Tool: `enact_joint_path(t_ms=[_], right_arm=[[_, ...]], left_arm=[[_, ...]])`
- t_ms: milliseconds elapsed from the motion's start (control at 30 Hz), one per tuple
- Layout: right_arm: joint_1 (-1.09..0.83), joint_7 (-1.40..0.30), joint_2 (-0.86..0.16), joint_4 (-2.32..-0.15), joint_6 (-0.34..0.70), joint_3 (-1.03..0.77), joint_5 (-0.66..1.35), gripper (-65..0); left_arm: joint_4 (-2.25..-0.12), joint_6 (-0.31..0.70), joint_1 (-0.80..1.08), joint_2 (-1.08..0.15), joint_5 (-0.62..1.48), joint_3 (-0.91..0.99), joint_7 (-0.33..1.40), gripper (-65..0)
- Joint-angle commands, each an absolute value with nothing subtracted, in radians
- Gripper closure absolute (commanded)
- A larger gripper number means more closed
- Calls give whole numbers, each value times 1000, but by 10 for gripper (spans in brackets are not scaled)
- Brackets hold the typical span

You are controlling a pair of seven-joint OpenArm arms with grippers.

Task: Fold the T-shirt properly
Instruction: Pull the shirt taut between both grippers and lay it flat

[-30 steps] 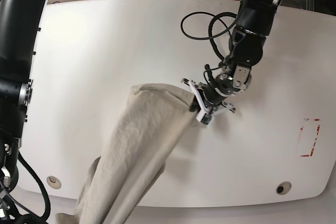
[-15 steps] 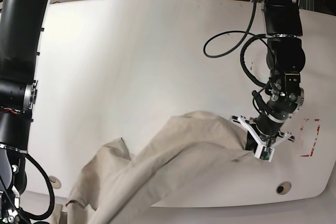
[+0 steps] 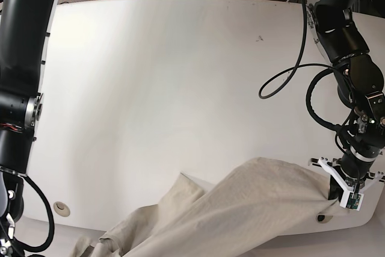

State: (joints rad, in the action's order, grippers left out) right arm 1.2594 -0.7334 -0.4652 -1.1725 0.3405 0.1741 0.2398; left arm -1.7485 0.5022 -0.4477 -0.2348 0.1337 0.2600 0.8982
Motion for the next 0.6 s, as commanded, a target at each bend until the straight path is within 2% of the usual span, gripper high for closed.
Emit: enact_joint_path(t_ms=[0,167,433,567], right_arm=[[1306,-743,-492,-1210,326,140,236,0],[1216,-800,-509,-1282,326,47,236,0],[897,-875,-507,-1495,326,-107,236,0],[707,-877,-475,-1621,326,-180,232,0]], left_arm=[[-1781,524,-463,-242,143,275,898,0],[-1794,547,-387,-242,148,332,912,0],[-1839,591,-211,-239,150,380,912,0],[-1845,630,-122,-236,150,390,912,0]])
